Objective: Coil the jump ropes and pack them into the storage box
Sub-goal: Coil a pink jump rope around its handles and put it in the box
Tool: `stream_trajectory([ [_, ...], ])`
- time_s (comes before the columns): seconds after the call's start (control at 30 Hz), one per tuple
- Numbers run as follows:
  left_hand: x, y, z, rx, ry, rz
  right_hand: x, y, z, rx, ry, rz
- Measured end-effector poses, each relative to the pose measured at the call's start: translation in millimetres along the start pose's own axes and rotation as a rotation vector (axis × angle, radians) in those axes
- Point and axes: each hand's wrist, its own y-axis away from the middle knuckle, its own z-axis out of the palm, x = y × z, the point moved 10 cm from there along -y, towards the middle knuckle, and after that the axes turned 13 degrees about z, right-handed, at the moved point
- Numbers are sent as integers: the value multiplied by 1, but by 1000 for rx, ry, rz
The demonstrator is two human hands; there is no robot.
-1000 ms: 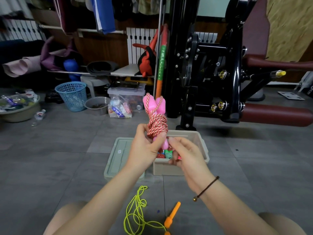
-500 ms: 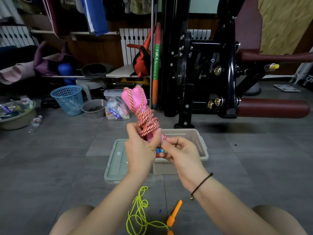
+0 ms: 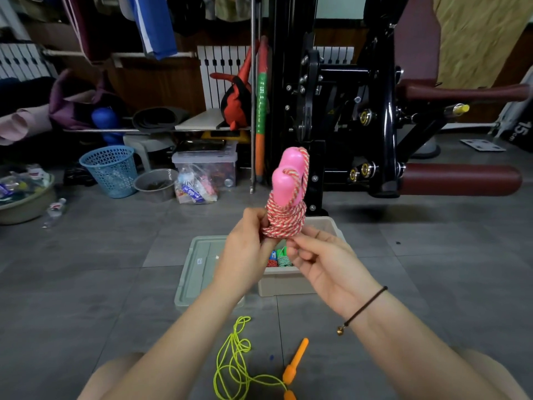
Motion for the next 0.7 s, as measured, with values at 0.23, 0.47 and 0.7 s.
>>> stream_trajectory([
  [0.23,-5,4,20,-161,86,27,-1,4,-11,-22,-23,153],
  [0.47,-41,31,34,-80,675,-486,-19,3,-49,308,518,101],
  [0.7,-55,55,47,-95,828,-742,-30,6,-50,281,368,-23],
])
